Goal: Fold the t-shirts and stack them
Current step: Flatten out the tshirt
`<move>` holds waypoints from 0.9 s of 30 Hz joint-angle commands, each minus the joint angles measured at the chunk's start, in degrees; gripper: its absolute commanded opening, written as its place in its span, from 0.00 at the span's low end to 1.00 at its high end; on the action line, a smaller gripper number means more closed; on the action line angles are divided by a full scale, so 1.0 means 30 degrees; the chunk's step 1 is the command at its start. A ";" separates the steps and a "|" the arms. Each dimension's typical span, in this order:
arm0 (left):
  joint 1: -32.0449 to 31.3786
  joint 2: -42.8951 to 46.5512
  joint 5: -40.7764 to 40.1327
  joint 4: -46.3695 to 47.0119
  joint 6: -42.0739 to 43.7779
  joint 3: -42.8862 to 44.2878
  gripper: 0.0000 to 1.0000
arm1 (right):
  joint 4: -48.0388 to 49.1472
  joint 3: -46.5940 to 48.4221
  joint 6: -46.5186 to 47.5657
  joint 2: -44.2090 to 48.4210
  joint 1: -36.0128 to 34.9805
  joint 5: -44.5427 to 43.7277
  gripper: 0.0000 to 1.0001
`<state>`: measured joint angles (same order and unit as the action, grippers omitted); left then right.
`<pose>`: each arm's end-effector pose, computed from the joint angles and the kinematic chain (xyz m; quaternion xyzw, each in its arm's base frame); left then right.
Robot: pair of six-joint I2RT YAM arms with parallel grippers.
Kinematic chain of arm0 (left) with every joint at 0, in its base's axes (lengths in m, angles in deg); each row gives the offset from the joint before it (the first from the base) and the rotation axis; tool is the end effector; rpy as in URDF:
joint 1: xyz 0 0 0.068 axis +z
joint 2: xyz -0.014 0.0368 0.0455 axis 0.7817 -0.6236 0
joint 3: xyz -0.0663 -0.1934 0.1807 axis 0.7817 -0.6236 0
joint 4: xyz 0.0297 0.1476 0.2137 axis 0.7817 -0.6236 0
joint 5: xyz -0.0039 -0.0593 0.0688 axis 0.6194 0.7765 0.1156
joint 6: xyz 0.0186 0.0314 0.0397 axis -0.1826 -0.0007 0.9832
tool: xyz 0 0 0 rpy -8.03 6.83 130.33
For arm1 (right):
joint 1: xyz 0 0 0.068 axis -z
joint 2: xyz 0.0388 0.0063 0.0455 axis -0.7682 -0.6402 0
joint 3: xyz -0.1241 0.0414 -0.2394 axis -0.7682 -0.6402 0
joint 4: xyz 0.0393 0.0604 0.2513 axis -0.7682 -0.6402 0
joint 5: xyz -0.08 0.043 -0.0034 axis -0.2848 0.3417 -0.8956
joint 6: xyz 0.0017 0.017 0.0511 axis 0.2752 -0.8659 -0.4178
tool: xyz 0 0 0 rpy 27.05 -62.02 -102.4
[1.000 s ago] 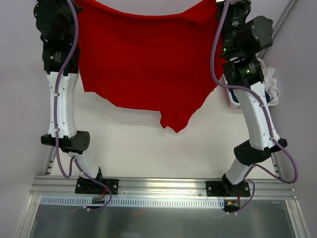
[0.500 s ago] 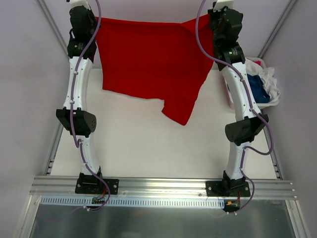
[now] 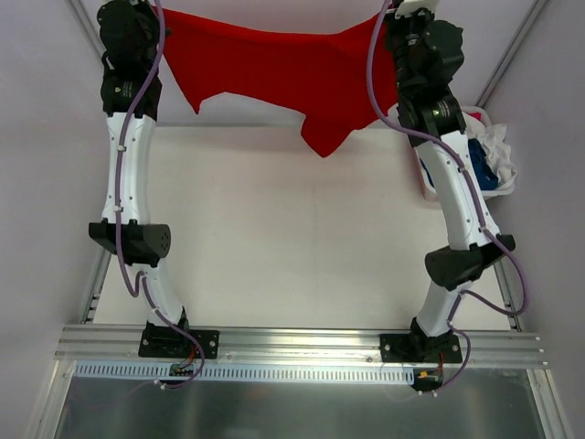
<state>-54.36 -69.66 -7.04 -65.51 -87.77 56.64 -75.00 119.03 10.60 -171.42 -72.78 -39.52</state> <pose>0.4041 -0.0114 0.5686 -0.1323 0.5767 0.0016 0.8062 0.3525 0.1337 0.5845 -0.1198 0.5268 -0.1710 0.8239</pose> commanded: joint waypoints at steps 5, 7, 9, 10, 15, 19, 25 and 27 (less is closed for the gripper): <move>0.0013 0.7070 -0.0784 0.1764 -0.1259 -0.9056 0.00 | 0.3459 -0.6789 0.0266 0.6137 -0.2134 -0.1509 0.00; -0.0016 0.8601 -0.0785 0.2671 -0.2257 -1.2411 0.00 | 0.4424 -0.9574 -0.0205 0.7609 -0.2517 -0.2092 0.00; -0.0133 1.0361 -0.1018 0.3583 -0.2986 -1.6517 0.00 | 0.4723 -1.2975 -0.0937 0.9398 -0.3220 -0.2504 0.00; -0.0220 1.0801 -0.1135 0.3613 -0.3223 -1.8560 0.00 | 0.4723 -1.3914 -0.1143 0.9896 -0.3686 -0.2883 0.00; -0.1157 1.4492 -0.2099 0.4138 -0.4222 -2.3467 0.00 | 0.5426 -1.8519 -0.1411 1.2884 -0.5241 -0.3998 0.00; -0.2796 1.6863 -0.3621 0.4112 -0.3432 -2.4583 0.00 | 0.6040 -1.8933 -0.0299 1.3446 -0.6530 -0.4907 0.00; -0.3386 1.8332 -0.3920 0.3500 -0.4308 -2.6485 0.00 | 0.5779 -1.9634 -0.0644 1.3826 -0.7175 -0.5289 0.00; -0.3414 1.8655 -0.3891 0.3234 -0.4864 -2.7161 0.00 | 0.5661 -2.0423 -0.1142 1.4177 -0.7352 -0.5638 0.00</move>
<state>-64.48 -14.27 -16.48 -56.35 -99.41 -21.57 -62.09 59.60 8.72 -131.97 -93.83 -53.31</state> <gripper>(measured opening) 0.003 0.009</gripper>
